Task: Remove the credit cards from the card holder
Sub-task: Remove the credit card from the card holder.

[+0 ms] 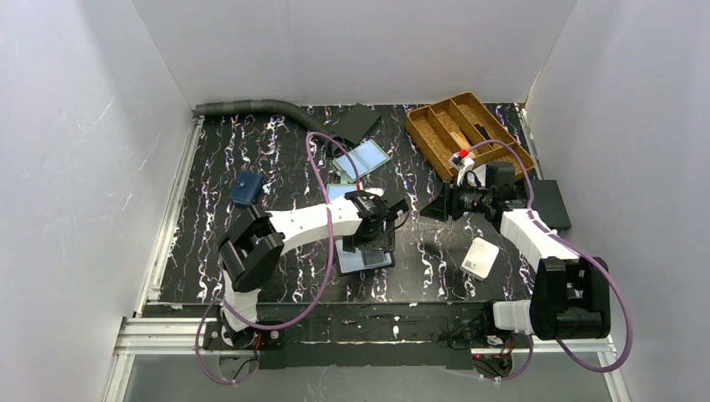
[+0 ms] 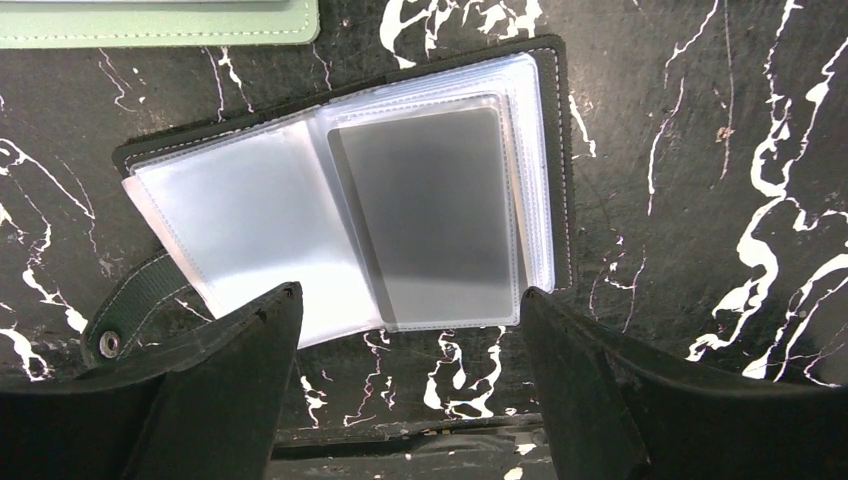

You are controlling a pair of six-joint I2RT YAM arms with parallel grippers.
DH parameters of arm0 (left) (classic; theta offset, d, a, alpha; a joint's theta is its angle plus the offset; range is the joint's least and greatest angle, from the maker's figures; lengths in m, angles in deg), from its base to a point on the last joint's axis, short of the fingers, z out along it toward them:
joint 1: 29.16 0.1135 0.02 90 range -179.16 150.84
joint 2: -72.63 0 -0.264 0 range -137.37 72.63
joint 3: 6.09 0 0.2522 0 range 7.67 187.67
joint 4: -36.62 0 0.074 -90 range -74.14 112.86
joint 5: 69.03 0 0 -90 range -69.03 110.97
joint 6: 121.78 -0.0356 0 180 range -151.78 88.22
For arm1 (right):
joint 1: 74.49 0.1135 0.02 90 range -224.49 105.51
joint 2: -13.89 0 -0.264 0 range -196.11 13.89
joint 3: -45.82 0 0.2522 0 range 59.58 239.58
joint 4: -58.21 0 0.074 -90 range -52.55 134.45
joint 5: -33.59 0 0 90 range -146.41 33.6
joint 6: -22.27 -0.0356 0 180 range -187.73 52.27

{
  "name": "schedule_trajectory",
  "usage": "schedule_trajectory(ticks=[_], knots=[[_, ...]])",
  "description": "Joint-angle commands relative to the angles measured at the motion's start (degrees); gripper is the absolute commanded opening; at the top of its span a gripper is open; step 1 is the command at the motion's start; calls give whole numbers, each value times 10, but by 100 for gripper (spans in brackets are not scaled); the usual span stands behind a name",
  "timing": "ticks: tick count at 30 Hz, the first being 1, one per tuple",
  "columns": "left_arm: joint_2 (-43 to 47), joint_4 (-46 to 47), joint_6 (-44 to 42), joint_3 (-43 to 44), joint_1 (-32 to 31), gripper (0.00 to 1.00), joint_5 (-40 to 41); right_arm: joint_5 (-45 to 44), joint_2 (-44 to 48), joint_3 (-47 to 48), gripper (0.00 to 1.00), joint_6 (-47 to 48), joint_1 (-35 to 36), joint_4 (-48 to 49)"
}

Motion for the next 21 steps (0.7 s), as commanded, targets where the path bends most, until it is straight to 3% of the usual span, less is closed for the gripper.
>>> schedule_trajectory(ticks=[1,21], knots=[[-8,0,0,14,-3,78,9,0,0,17,50,5,1,3],[-27,11,6,5,-3,76,13,-2,0,18,49,7,1,1]])
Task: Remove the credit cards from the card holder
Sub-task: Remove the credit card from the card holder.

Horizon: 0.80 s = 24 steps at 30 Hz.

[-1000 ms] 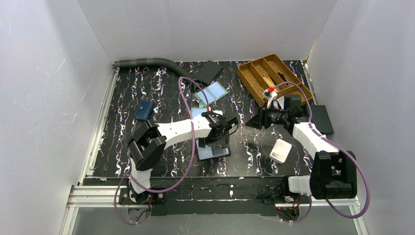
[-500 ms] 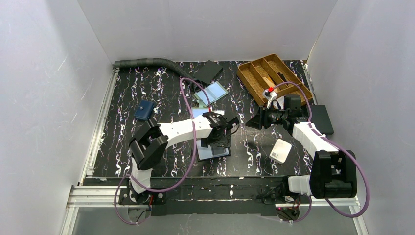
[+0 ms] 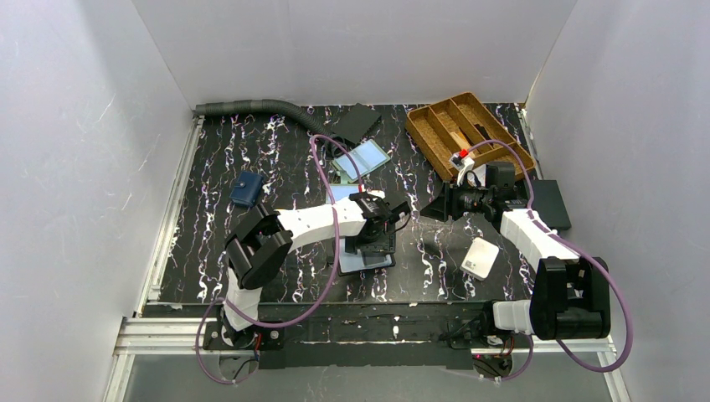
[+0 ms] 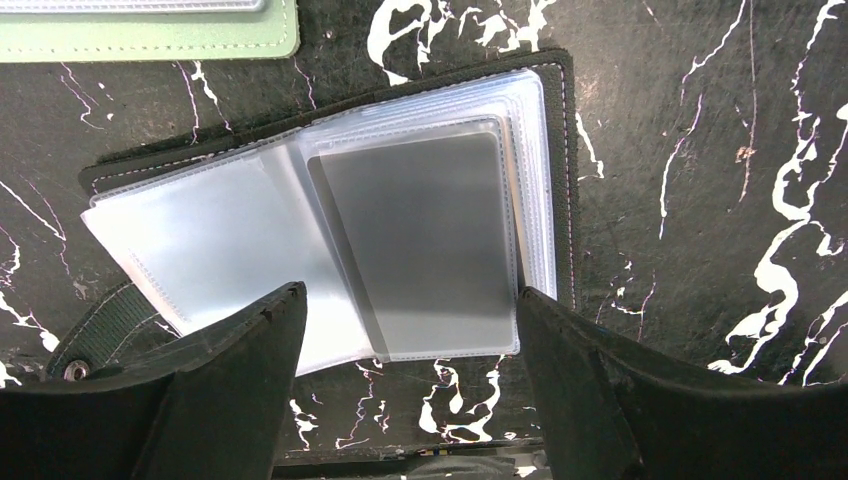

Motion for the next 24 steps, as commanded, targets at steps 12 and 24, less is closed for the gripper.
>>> schedule_trajectory(ticks=[12,24], knots=[[-2,-2,8,-7,-2,71,11,2,1,18,49,7,1,1],[30,14,13,-49,0,58,5,0,2,19,49,7,1,-1]])
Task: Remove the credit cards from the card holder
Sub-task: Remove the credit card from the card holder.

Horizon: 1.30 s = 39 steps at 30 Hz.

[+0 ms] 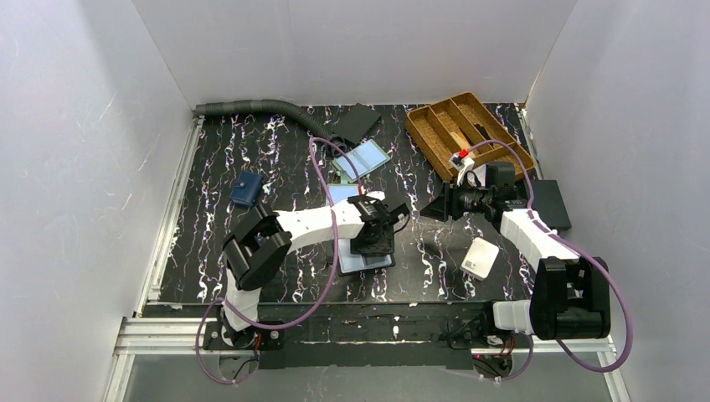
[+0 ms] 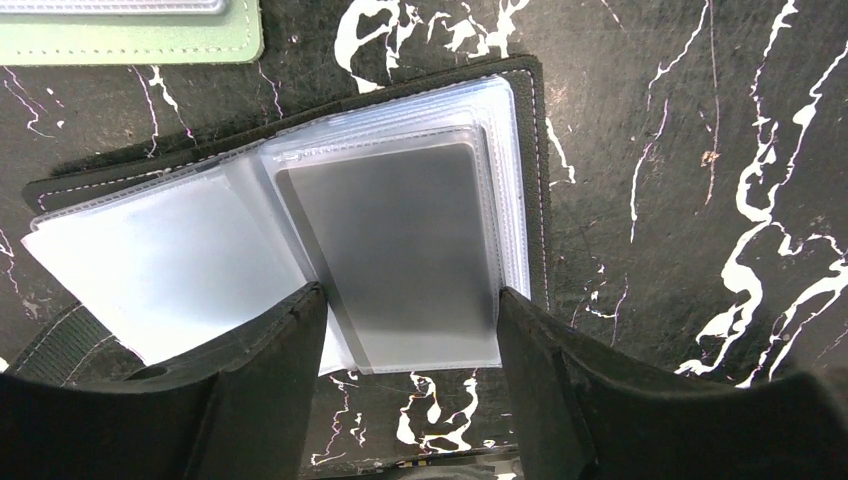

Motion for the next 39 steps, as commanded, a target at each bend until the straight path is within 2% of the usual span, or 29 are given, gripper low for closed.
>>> schedule_trajectory(ticks=[1,9,18,27,39], knots=[[27,-26,2,-30,1,58,12,0,2,19,49,7,1,0],[77,15,2,-74,12,52,-18,4,3,17,49,8,2,1],[134,101,-1,-153,40,49,-91,10,-2,14,49,9,21,4],[185,198,-8,-234,68,45,-172,35,-33,7,50,-3,81,26],[261,324,1,-352,110,38,-234,28,-90,16,49,-6,168,32]])
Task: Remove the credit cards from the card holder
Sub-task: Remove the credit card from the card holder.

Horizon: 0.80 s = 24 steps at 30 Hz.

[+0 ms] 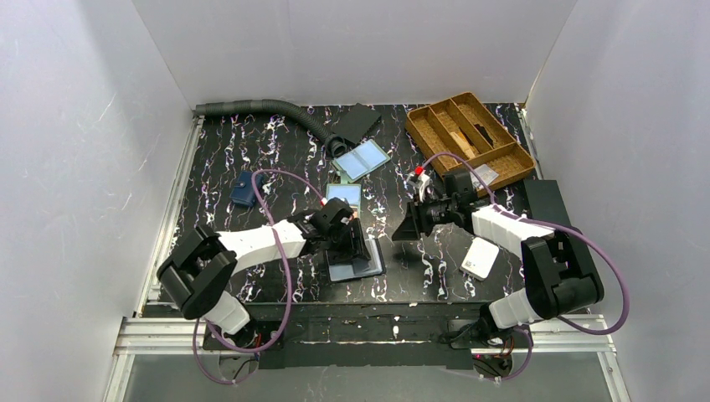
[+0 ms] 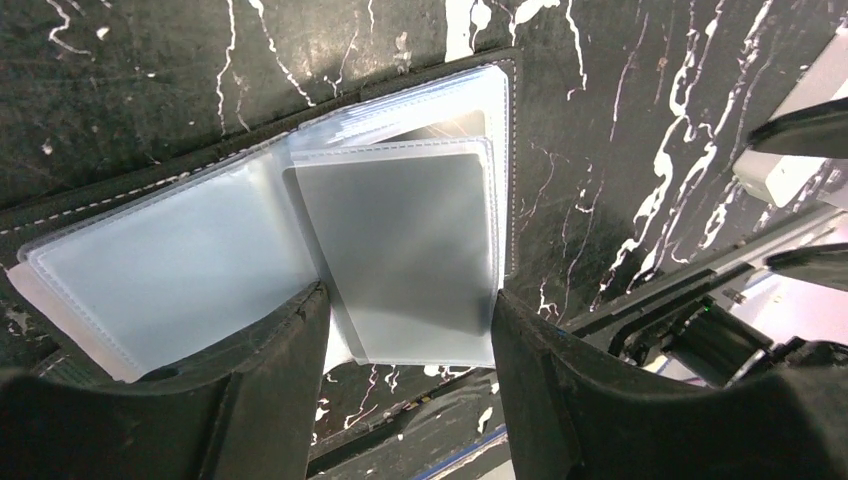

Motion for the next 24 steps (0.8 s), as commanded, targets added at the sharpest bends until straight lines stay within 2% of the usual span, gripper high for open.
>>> schedule_trajectory(ticks=[1,6,16,20,24], knots=[[54,61,4,-47,15,38,-39,7,-9,16,49,-2,20,18],[81,126,19,-102,37,38,-74,3,-13,16,48,-3,33,22],[112,137,21,-127,55,39,-95,9,-19,14,48,-8,43,25],[110,143,20,-132,56,38,-104,23,-32,11,48,-35,62,57],[109,150,22,-137,57,38,-109,-1,-44,15,38,-40,92,60]])
